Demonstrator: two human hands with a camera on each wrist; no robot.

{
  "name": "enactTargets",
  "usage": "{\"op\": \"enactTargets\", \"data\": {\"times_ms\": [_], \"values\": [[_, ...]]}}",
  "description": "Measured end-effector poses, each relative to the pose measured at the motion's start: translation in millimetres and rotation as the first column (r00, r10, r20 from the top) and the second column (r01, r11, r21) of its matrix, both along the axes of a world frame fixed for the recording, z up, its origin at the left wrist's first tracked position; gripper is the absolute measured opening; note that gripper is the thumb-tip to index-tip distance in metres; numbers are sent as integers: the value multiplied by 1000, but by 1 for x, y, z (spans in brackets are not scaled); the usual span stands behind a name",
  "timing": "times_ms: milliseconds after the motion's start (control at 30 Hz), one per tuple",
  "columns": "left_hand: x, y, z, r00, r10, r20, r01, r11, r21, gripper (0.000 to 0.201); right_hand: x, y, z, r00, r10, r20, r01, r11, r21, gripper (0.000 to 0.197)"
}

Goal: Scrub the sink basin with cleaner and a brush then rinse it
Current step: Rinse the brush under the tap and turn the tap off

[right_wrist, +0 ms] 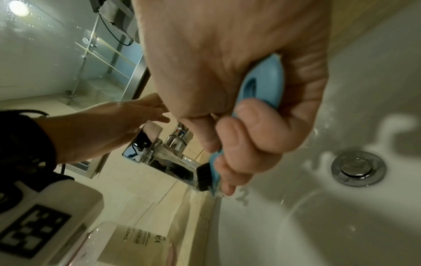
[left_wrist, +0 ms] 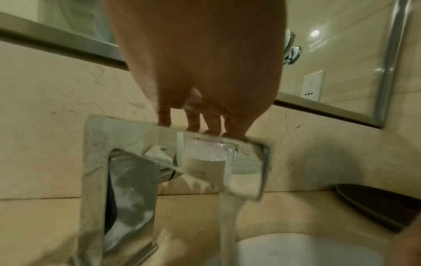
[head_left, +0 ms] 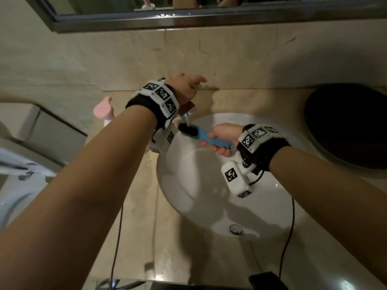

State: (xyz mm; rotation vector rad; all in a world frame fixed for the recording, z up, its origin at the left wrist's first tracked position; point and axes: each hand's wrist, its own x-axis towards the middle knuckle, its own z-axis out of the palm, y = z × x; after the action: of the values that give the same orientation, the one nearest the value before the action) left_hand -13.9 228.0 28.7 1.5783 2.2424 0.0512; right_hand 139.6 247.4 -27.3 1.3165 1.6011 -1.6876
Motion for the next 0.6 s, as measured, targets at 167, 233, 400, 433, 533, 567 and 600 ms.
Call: {"op": "enactTargets", "data": {"times_ms": [167, 233, 400, 433, 533, 567, 600], "values": [[1, -1, -5, 986, -39, -160, 43, 999, 18, 47, 8, 1, -3, 999, -43, -1, 43, 999, -14, 33], [4, 0, -2, 987, -32, -160, 31, 999, -5, 44, 13, -2, -2, 999, -38, 19, 38, 999, 13, 33], [19, 0, 11, 993, -16, -115, 14, 1000, -22, 43, 31, -11, 12, 983, 173, 65, -183, 876, 446, 17], [21, -3, 13, 998, -11, -68, 13, 1000, 26, 42, 36, -13, 13, 961, 246, 131, -277, 796, 538, 20], [29, -18, 15, 999, 35, 40, -41, 986, 163, 36, 52, -14, 14, 887, 300, 350, -458, 659, 596, 32], [32, -23, 15, 997, 41, 69, -53, 983, 175, 35, 58, -15, 15, 871, 296, 392, -485, 642, 593, 33], [35, -28, 16, 994, 42, 100, -60, 982, 180, 35, 65, -15, 13, 870, 281, 405, -486, 632, 604, 30]]}}
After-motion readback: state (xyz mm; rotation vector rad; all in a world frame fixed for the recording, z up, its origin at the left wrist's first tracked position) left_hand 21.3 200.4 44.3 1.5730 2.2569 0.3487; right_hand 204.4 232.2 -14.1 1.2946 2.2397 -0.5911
